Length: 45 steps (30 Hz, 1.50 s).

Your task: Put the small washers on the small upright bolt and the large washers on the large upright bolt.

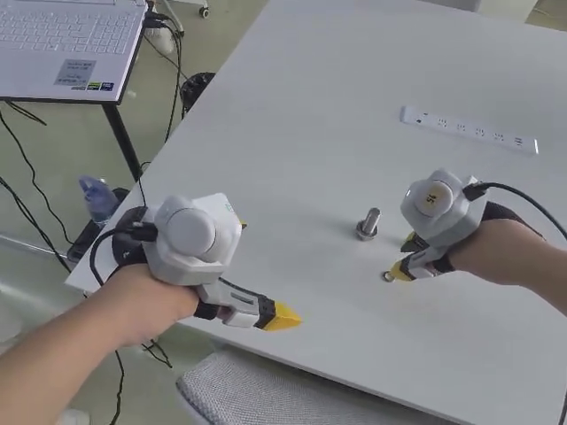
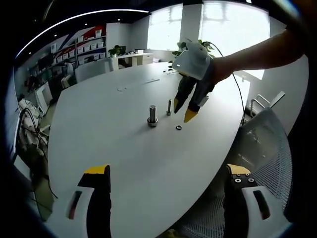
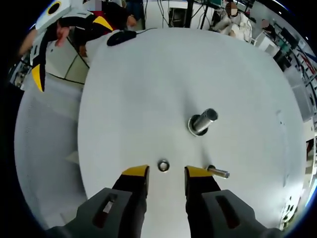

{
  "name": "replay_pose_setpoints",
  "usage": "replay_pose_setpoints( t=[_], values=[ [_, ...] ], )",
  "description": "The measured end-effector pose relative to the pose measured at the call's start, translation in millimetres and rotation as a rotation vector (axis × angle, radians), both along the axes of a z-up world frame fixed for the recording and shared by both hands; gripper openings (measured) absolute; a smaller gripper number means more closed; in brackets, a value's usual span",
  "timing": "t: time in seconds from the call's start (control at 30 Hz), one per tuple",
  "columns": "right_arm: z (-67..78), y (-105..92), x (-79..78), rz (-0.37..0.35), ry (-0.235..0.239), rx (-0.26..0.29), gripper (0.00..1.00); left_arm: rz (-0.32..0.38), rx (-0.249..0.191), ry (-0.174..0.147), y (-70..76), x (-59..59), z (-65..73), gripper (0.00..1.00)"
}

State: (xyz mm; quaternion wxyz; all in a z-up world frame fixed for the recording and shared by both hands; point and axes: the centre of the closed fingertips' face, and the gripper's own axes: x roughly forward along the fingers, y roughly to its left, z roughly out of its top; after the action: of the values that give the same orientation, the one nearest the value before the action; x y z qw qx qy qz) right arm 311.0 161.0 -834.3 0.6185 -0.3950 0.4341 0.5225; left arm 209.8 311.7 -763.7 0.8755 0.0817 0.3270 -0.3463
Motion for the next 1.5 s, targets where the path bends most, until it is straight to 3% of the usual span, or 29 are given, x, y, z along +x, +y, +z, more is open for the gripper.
replay_pose_setpoints(
  t=[0.1, 0.17, 0.6, 1.33, 1.5],
  values=[
    [-8.0, 0.3, 0.0, -0.002, 0.009, -0.012, 0.3, 0.003, 0.002, 0.002, 1.6, -0.1, -0.7, 0.95],
    [-11.9, -0.7, 1.1, 0.022, -0.009, -0.037, 0.3, 0.002, 0.007, 0.009, 3.0, -0.7, -2.6, 0.95],
    [-30.0, -2.9, 3.2, -0.009, 0.016, -0.049, 0.28, -0.007, 0.008, 0.022, 3.8, 2.3, -5.2, 0.94],
    [-35.4, -1.8, -1.8, -0.038, 0.034, -0.05, 0.23, -0.014, 0.001, 0.035, 2.8, 5.8, -9.6, 0.91],
    [-36.1, -3.5, -1.9, -0.039, 0.031, -0.06, 0.17, -0.009, -0.006, 0.036, 3.5, 5.7, -10.1, 0.9]
  ],
)
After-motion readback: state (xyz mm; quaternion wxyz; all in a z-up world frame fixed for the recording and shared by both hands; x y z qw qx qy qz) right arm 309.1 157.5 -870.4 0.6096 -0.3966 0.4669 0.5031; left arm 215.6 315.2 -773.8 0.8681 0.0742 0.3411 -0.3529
